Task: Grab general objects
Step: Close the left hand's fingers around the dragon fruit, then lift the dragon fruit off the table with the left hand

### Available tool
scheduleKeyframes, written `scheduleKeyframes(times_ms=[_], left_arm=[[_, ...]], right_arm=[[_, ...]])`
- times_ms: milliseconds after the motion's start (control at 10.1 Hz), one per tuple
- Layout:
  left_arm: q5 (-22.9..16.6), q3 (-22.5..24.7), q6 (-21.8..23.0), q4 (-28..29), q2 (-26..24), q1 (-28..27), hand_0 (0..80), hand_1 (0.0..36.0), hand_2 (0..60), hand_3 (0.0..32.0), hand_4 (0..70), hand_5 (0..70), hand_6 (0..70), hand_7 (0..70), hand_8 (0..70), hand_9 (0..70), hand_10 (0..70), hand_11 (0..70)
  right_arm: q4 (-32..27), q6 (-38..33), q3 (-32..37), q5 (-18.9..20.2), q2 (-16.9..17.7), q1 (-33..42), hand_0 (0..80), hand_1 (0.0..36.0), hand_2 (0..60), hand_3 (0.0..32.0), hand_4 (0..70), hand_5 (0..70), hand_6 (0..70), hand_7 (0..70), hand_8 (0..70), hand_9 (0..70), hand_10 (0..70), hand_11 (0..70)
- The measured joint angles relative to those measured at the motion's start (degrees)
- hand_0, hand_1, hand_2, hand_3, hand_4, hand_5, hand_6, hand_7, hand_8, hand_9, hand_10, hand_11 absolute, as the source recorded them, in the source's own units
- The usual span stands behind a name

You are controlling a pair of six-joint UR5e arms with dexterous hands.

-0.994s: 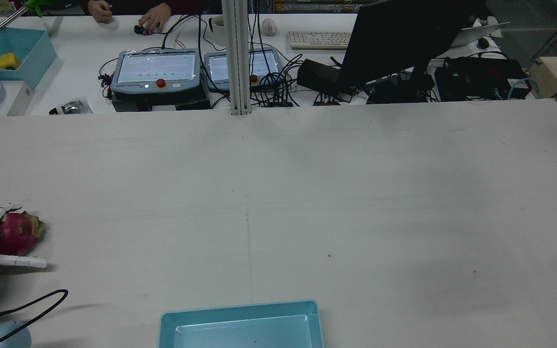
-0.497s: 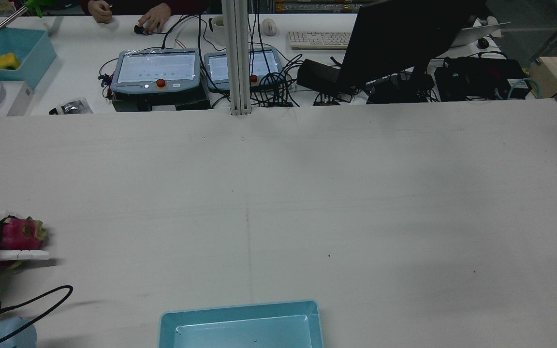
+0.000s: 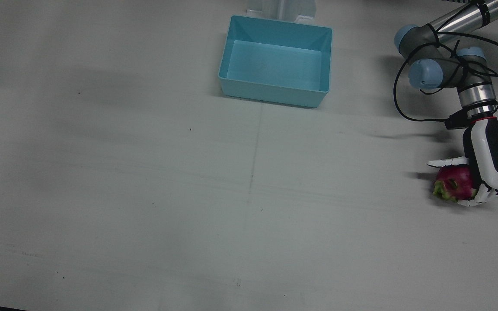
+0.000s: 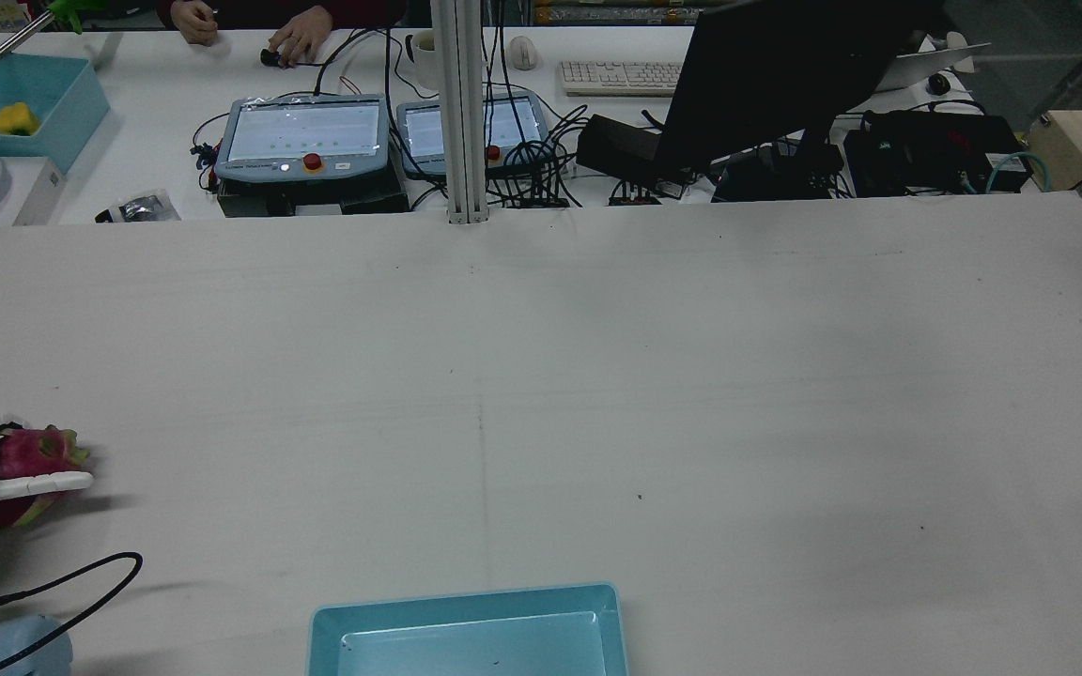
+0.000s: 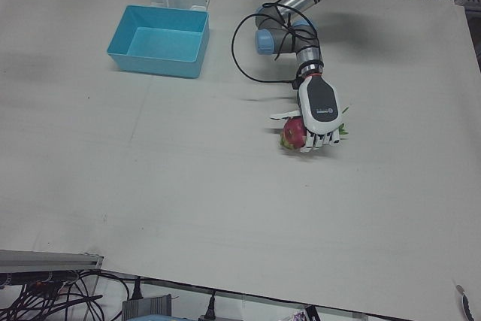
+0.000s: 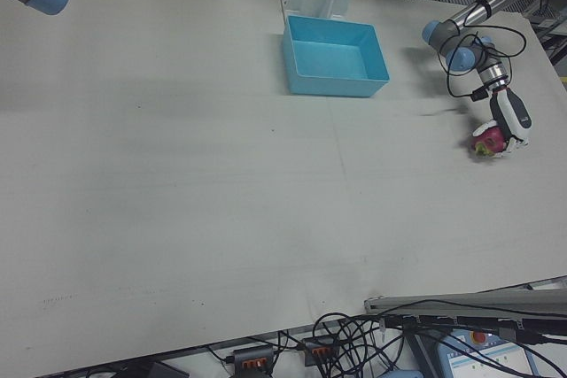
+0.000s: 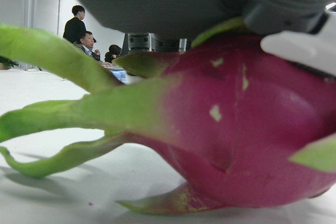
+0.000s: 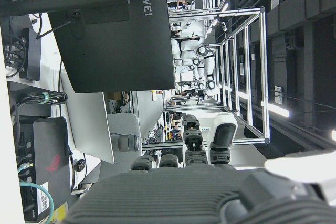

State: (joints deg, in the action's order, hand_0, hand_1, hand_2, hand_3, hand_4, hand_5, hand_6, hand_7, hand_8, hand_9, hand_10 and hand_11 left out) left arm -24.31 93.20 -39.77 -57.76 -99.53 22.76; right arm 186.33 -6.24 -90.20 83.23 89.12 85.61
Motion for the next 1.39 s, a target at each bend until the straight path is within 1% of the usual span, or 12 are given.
scheduleKeyframes(times_ms=[99, 398, 497, 696, 796, 895, 1094, 1193, 1392], left_arm=[[0.7, 0.2, 1.6, -0.7, 0.0, 0.0, 0.3, 0.0, 49.7, 0.0, 70.0, 70.0, 70.0, 70.0, 70.0, 70.0, 70.0, 70.0], [2.0, 2.4, 9.0, -1.7, 0.0, -0.4, 0.0, 0.0, 60.0, 0.0, 70.0, 70.0, 70.0, 69.9, 70.0, 70.0, 70.0, 70.0], [2.1, 4.1, 10.2, -1.7, 0.0, -0.5, 0.0, 0.0, 60.0, 0.0, 70.0, 70.0, 70.0, 70.0, 70.0, 70.0, 70.0, 70.0], [2.0, 8.4, 10.9, -1.6, 0.0, -0.7, 0.0, 0.0, 60.0, 0.0, 70.0, 70.0, 70.0, 70.0, 70.0, 70.0, 70.0, 70.0], [1.5, 10.8, 11.1, -0.9, -0.1, -0.8, 0.0, 0.0, 60.0, 0.0, 70.0, 70.0, 70.0, 68.2, 70.0, 70.0, 70.0, 70.0], [0.3, 12.6, 11.2, 1.3, -0.1, -0.8, 0.0, 0.0, 60.0, 0.0, 70.0, 70.0, 70.0, 68.2, 70.0, 70.0, 70.0, 70.0], [-1.8, 14.0, 11.2, 6.6, -0.1, -0.6, 0.0, 0.0, 60.0, 0.0, 70.0, 70.0, 70.0, 69.0, 70.0, 70.0, 70.0, 70.0], [-3.0, 14.2, 11.2, 10.1, -0.1, -0.5, 0.0, 0.0, 60.0, 0.0, 70.0, 70.0, 70.0, 68.1, 70.0, 70.0, 70.0, 70.0], [-7.0, 14.0, 11.1, 20.0, 0.0, 0.4, 0.0, 0.0, 60.0, 0.0, 70.0, 69.8, 70.0, 65.0, 70.0, 70.0, 70.0, 70.0]], right_arm=[[0.0, 0.0, 0.0, 0.0, 0.0, 0.0, 0.0, 0.0, 0.0, 0.0, 0.0, 0.0, 0.0, 0.0, 0.0, 0.0, 0.0, 0.0], [0.0, 0.0, -0.1, 0.0, 0.0, 0.0, 0.0, 0.0, 0.0, 0.0, 0.0, 0.0, 0.0, 0.0, 0.0, 0.0, 0.0, 0.0], [0.0, 0.0, -0.1, 0.0, 0.0, 0.0, 0.0, 0.0, 0.0, 0.0, 0.0, 0.0, 0.0, 0.0, 0.0, 0.0, 0.0, 0.0], [0.0, 0.0, -0.1, 0.0, 0.0, 0.0, 0.0, 0.0, 0.0, 0.0, 0.0, 0.0, 0.0, 0.0, 0.0, 0.0, 0.0, 0.0], [0.0, 0.0, -0.1, 0.0, 0.0, 0.0, 0.0, 0.0, 0.0, 0.0, 0.0, 0.0, 0.0, 0.0, 0.0, 0.0, 0.0, 0.0], [0.0, 0.0, -0.1, 0.0, 0.0, 0.0, 0.0, 0.0, 0.0, 0.0, 0.0, 0.0, 0.0, 0.0, 0.0, 0.0, 0.0, 0.0], [0.0, 0.0, -0.1, 0.0, 0.0, 0.0, 0.0, 0.0, 0.0, 0.0, 0.0, 0.0, 0.0, 0.0, 0.0, 0.0, 0.0, 0.0], [0.0, 0.0, -0.1, 0.0, 0.0, 0.0, 0.0, 0.0, 0.0, 0.0, 0.0, 0.0, 0.0, 0.0, 0.0, 0.0, 0.0, 0.0], [0.0, 0.0, -0.1, 0.0, 0.0, 0.0, 0.0, 0.0, 0.0, 0.0, 0.0, 0.0, 0.0, 0.0, 0.0, 0.0, 0.0, 0.0]])
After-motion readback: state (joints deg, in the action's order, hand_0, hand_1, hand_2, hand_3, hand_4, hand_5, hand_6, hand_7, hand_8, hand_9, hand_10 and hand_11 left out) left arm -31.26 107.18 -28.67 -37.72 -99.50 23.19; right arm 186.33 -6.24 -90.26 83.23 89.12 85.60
